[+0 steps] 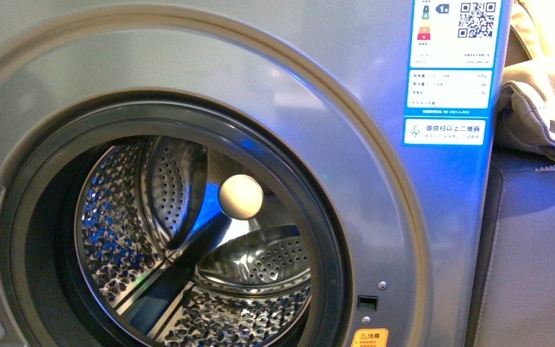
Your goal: Put clothes into washing machine
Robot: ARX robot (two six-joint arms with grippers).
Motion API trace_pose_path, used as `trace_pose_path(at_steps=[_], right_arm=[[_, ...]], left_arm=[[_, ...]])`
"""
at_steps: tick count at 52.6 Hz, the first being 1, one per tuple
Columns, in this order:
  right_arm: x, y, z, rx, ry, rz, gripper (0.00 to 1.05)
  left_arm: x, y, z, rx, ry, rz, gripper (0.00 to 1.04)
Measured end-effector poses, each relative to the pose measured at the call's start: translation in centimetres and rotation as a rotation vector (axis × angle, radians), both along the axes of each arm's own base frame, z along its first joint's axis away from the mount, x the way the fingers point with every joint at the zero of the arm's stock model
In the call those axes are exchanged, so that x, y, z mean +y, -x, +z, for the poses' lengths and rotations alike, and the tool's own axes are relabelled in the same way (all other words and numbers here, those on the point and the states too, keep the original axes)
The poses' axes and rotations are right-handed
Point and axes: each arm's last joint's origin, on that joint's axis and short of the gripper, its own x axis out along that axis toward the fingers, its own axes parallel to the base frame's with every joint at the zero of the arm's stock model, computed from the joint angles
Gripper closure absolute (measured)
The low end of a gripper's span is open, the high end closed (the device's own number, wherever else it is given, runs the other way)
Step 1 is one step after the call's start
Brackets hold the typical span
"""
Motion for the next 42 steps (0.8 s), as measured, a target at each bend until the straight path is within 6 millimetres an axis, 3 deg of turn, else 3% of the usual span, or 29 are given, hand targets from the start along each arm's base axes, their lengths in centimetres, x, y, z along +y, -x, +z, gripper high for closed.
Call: trace_pose_path(at_steps=[16,31,42], right_arm=[[-1.6,-2.6,-8.8,0.160,-0.002,-0.056,0.08],[-4.4,-3.8,-12.3,0.202,-0.003,-0.148,0.08],[-4.7,-3.5,-15.1,0.249,-0.025,-0.180,0.08]], left_arm=[[0.0,0.0,0.0,0.000,0.000,0.000,0.07],[0.0,0.0,0.0,0.000,0.000,0.000,0.07],[0.0,0.0,0.0,0.000,0.000,0.000,0.07]])
